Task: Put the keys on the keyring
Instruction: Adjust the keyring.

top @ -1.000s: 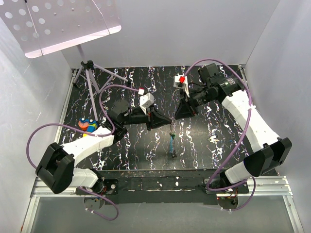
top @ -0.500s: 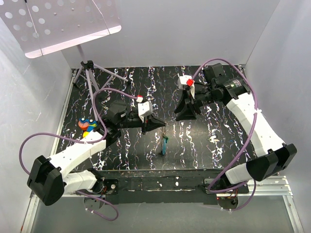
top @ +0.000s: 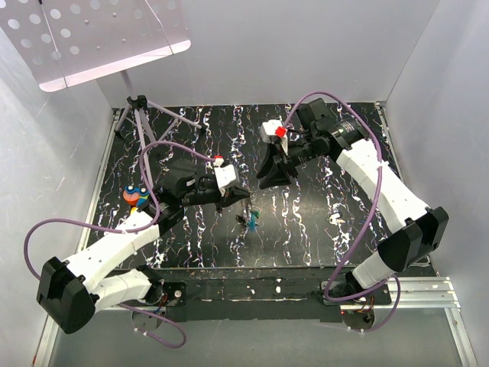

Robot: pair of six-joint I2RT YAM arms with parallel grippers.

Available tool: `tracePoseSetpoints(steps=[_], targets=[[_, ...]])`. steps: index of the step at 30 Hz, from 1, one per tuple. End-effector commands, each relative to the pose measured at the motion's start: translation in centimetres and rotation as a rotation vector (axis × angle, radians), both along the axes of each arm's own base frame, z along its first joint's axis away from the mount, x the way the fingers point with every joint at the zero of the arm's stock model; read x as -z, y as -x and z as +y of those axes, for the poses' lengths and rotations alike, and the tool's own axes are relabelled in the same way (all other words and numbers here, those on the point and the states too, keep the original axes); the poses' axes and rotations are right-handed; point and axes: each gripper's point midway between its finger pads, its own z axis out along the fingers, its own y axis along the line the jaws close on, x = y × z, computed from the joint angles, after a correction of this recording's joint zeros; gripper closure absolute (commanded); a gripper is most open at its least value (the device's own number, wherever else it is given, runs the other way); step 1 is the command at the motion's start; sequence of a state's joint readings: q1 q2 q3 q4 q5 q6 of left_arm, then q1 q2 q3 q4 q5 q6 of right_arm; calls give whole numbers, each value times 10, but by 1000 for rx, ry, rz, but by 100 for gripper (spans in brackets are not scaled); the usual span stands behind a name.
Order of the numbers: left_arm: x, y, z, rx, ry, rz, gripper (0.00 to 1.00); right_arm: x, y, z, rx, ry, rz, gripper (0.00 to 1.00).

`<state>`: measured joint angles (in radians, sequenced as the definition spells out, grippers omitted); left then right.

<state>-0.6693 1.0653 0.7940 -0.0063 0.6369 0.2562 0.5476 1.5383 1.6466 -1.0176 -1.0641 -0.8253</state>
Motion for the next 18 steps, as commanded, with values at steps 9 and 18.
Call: tracePoseSetpoints(steps=[9,18], targets=[[-41,13,-4,30,178,-17,100,-9,-12,23,21,-21,-18,65],[-42,15,-5,24,214,26,100,5,16,22,-79,-14,-8,61]])
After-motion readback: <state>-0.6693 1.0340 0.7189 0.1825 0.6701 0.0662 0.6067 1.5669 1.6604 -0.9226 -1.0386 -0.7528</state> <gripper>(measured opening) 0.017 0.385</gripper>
